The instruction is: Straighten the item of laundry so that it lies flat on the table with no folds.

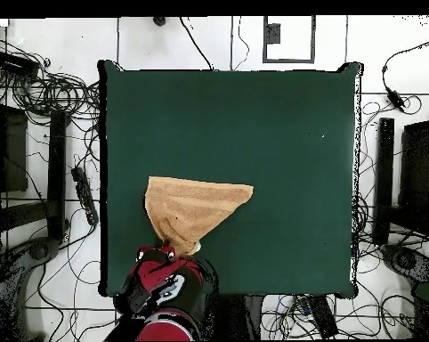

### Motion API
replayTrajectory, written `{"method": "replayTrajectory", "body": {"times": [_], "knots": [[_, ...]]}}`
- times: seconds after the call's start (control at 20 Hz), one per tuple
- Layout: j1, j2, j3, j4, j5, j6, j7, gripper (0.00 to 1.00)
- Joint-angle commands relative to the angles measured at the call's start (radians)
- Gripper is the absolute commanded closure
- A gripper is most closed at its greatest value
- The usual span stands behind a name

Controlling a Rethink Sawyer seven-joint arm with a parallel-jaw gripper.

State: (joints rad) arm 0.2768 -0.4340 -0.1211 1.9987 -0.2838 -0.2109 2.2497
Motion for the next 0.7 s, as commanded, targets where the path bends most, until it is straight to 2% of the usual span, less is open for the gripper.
{"method": "replayTrajectory", "body": {"times": [0.05, 0.4, 0.55, 0.7], "knots": [[0.075, 0.03, -0.039, -0.069, 0.112, -0.047, 0.141, 1.0], [0.051, -0.009, 0.011, -0.03, 0.107, -0.02, 0.149, 1.0], [0.057, -0.06, 0.038, 0.014, 0.138, 0.029, 0.18, 1.0], [0.09, -0.136, 0.074, 0.08, 0.208, 0.088, 0.236, 1.0]]}}
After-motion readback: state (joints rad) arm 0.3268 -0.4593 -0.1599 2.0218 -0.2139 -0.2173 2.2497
